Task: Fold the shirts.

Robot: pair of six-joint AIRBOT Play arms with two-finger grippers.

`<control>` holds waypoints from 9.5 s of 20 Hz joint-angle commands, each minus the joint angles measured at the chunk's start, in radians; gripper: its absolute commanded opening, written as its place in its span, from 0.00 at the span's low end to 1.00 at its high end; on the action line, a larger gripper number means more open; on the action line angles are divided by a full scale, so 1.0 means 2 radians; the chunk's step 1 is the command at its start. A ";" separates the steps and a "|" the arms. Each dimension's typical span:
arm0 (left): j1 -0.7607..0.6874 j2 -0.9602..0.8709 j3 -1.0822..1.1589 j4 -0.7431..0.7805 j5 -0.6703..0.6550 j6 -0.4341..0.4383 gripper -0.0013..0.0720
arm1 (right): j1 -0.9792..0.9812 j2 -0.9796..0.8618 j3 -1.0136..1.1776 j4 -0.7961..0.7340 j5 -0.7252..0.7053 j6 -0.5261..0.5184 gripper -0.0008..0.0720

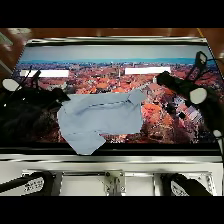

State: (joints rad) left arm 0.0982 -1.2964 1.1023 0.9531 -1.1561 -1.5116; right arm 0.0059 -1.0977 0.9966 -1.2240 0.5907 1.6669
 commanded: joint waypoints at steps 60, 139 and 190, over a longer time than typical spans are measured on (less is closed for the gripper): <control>0.130 0.305 0.222 -0.209 0.035 0.280 0.06 | 0.040 0.149 0.262 0.179 0.145 -0.181 0.09; 0.151 0.141 -0.220 -0.102 0.049 0.202 0.06 | -0.038 -0.162 -0.064 0.129 0.130 -0.045 0.09; 0.042 -0.089 0.060 -0.036 0.000 0.078 0.85 | -0.058 -0.218 0.198 0.091 0.131 -0.042 0.83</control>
State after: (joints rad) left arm 0.1677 -1.4475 1.2156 0.8864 -1.0420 -1.3167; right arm -0.0872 -1.5642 1.3792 -1.0439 0.7761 1.6455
